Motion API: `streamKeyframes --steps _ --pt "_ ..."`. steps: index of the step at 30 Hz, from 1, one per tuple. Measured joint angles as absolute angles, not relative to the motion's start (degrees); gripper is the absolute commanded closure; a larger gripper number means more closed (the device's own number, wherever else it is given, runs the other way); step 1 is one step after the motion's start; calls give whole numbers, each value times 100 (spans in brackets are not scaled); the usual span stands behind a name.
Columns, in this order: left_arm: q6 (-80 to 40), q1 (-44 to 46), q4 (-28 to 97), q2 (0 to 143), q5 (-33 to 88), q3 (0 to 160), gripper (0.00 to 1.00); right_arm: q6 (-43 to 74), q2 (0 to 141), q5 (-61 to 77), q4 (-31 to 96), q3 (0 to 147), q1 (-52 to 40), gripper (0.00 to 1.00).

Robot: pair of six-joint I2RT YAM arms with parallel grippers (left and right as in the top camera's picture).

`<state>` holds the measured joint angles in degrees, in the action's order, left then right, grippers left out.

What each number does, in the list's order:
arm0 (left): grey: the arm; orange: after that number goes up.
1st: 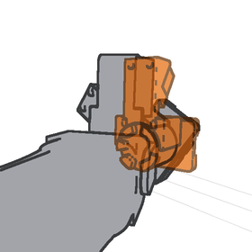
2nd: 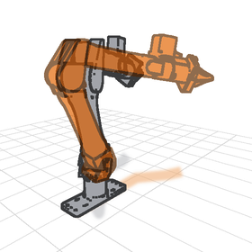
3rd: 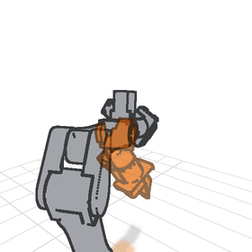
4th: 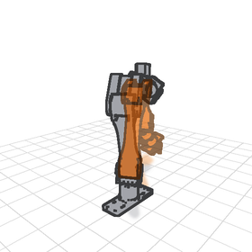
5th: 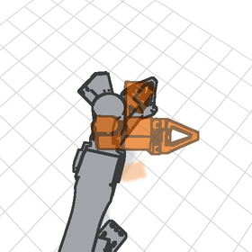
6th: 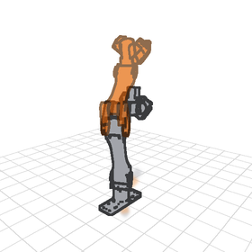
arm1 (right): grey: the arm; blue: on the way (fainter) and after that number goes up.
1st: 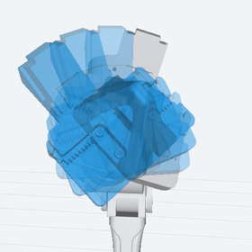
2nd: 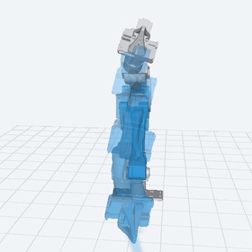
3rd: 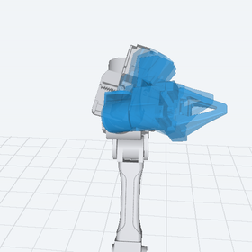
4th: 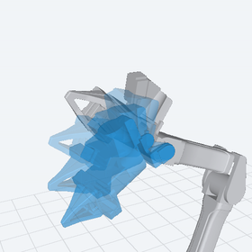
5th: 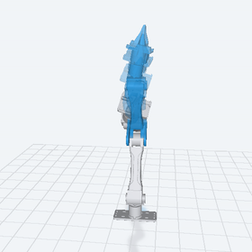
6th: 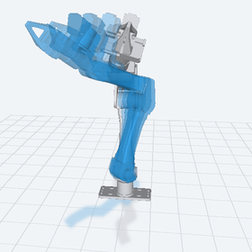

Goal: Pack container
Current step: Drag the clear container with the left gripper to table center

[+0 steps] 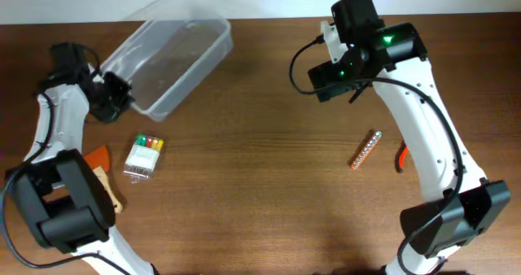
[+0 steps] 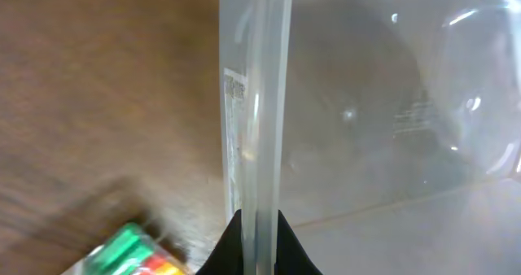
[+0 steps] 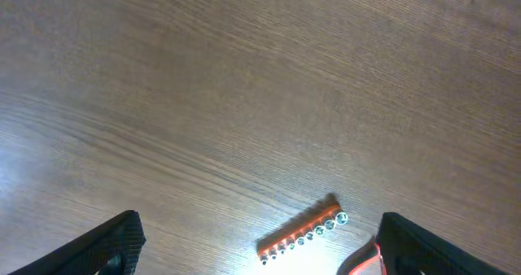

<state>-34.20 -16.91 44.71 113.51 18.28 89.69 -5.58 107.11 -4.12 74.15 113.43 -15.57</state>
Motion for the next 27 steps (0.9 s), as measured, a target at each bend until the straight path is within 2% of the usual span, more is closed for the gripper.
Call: streamKeyframes --steps 9,14,27 --pt "-2740 -416 4578 11354 1970 9633 98 -558 10711 -432 7415 11343 -1020 7" --pt "-2499 128 5135 11354 1769 9633 98 -558 10711 -429 7415 11343 -720 7" --pt "-2241 353 6095 11354 1157 9633 98 -561 10711 -429 7415 11343 -329 6"
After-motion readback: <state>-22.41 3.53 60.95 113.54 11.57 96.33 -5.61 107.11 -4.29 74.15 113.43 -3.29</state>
